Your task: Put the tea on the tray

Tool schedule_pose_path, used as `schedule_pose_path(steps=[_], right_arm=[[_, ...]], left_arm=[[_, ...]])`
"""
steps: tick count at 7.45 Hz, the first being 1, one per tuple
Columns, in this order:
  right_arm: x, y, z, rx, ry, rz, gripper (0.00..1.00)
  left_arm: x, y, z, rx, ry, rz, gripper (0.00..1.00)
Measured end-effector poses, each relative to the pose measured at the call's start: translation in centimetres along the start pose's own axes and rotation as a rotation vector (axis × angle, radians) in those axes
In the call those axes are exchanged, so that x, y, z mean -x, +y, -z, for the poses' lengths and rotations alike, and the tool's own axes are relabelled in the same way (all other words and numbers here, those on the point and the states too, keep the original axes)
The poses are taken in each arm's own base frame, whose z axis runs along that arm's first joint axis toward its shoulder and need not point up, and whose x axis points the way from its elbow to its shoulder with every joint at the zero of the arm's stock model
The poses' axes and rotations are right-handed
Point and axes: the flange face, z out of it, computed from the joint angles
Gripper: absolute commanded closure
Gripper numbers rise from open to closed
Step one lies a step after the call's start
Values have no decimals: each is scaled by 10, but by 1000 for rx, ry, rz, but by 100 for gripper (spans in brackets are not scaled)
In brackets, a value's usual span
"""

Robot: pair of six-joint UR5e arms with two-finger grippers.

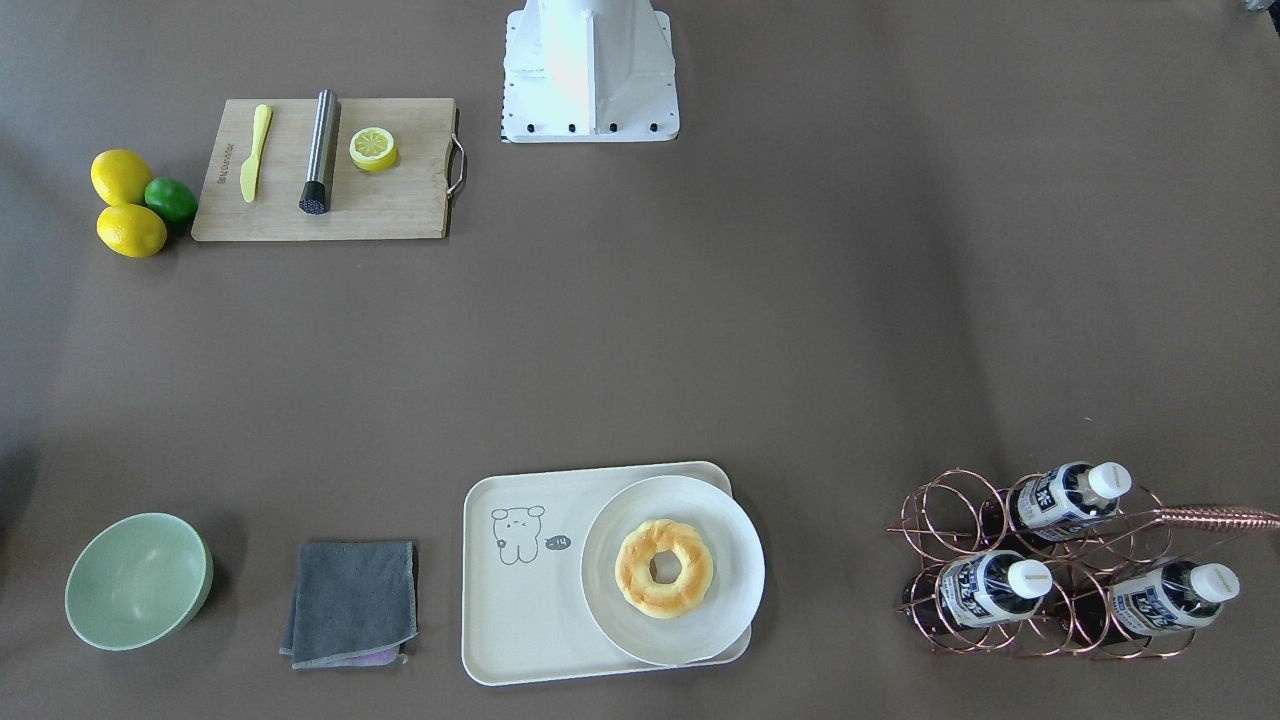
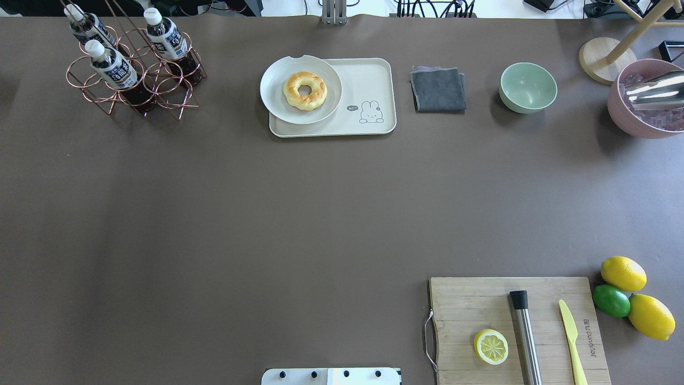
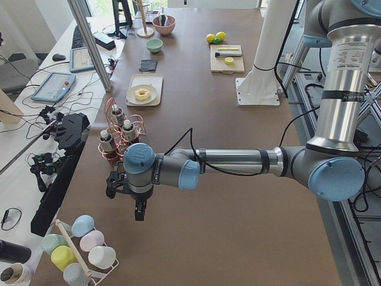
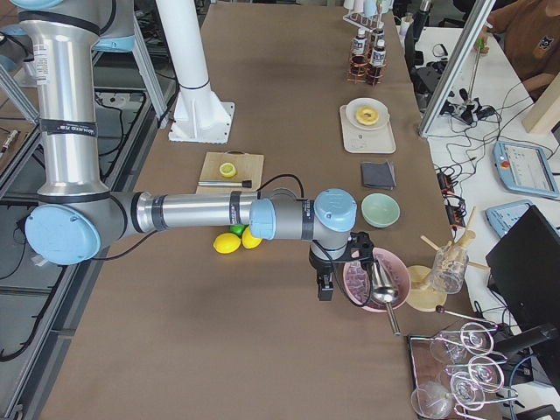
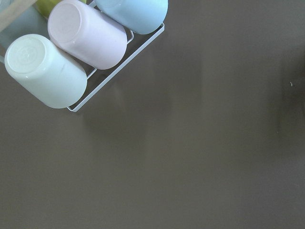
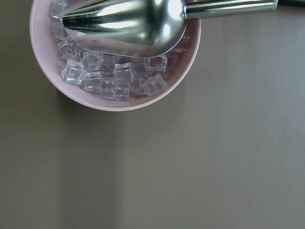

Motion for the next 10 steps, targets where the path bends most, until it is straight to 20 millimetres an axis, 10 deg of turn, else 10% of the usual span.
schedule_pose_path(steps=[10], right_arm=[[-9,4,0,0,0,-19,0]], left_arm=[[-1,2,2,-15,2,-12,2]])
